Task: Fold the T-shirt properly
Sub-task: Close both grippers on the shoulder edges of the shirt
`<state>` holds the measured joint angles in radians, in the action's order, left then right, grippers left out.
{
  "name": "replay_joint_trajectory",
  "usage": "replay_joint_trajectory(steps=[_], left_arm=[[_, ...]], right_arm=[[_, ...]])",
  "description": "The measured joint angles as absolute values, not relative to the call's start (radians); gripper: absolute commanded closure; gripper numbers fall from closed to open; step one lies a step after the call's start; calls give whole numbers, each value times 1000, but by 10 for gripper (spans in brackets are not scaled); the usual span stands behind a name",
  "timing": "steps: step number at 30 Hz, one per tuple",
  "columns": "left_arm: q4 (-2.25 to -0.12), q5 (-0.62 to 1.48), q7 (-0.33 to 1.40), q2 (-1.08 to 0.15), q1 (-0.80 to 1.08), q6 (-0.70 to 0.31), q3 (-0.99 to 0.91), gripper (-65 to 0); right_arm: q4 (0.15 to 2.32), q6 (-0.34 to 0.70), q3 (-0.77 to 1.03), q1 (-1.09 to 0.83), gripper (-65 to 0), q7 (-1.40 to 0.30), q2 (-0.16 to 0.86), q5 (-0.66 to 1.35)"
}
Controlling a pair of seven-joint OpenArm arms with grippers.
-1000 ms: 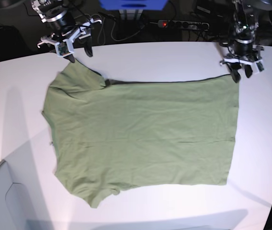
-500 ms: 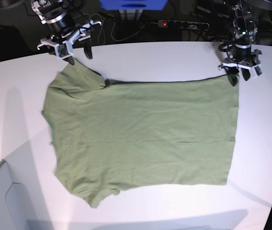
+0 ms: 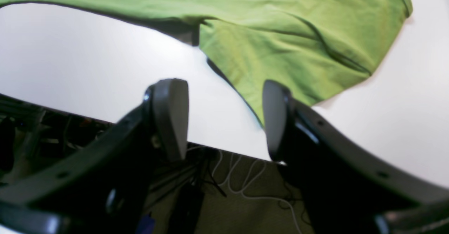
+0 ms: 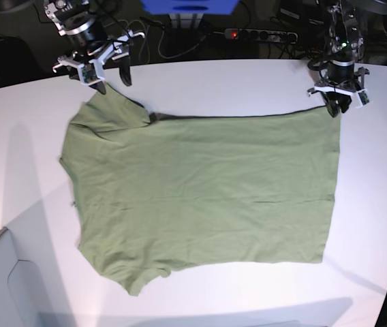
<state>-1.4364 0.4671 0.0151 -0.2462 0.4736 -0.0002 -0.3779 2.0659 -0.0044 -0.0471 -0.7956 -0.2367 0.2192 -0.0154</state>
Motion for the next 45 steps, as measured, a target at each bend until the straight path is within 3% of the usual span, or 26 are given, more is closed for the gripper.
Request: replay_joint_trajectory(steps=[4, 14, 39, 45], left_arm=[[-1435, 468, 15, -246, 473, -1, -378, -2], [-1435, 468, 14, -244, 476, -1, -377, 0], [-1435, 468, 7, -244, 485, -4, -377, 0], [-1435, 468, 6, -244, 488, -4, -378, 0]], right_arm=[[2059, -4, -26, -783, -321, -236, 219, -15], [1907, -4, 87, -743, -323, -234, 221, -15], [1726, -2, -2, -607, -323, -216, 218, -15], [1719, -1, -7, -609, -284, -209, 224, -15]])
